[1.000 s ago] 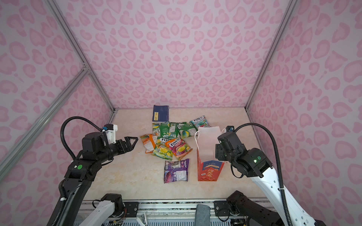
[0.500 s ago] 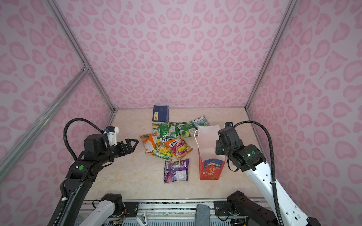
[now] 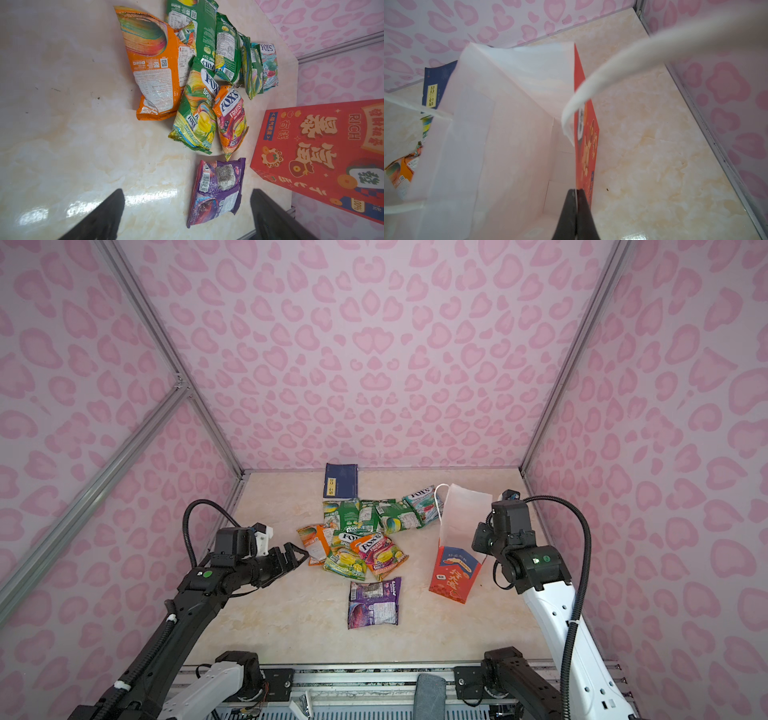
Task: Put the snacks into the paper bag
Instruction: 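Grasp the orange snack packet with left gripper while right grips bag rim, then lift the orange snack packet with the left gripper above the pile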
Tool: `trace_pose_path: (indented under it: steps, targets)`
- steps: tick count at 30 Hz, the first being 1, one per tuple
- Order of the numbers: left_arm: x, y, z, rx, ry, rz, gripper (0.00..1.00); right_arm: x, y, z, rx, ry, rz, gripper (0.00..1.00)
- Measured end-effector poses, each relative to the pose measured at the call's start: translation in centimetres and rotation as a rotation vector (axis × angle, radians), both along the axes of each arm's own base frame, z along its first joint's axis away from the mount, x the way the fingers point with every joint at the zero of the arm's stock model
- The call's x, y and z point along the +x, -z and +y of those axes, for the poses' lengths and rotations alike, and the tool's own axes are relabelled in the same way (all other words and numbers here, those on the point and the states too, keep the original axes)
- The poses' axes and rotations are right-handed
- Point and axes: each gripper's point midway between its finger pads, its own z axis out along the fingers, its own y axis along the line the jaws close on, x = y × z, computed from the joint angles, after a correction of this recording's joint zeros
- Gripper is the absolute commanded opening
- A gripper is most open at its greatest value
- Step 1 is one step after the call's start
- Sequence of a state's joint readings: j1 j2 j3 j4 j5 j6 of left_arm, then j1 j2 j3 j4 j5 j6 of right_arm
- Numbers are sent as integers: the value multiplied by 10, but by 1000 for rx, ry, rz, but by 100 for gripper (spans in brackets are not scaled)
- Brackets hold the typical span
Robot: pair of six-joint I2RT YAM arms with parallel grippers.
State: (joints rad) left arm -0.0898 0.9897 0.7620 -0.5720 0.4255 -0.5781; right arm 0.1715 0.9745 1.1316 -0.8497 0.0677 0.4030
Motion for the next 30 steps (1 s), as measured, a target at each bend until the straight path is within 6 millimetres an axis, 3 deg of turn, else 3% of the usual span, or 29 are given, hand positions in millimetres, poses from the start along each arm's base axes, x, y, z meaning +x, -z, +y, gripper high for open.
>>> trace_pose_path:
  steps: [4,10,20,25,30]
  targets:
    - [15,13,2,13,-19,39,99,-2,-2,6,34,-28,-21,0]
    - [48,41,6,50,-56,124,84,-9,-6,14,67,-67,-40,0]
    - [110,94,12,135,-116,196,96,-16,-4,24,110,-119,-46,0]
    - [131,108,7,134,-103,176,90,-17,-5,28,128,-140,-49,0]
    - [137,122,-1,114,-81,180,81,-17,-5,31,137,-151,-49,0]
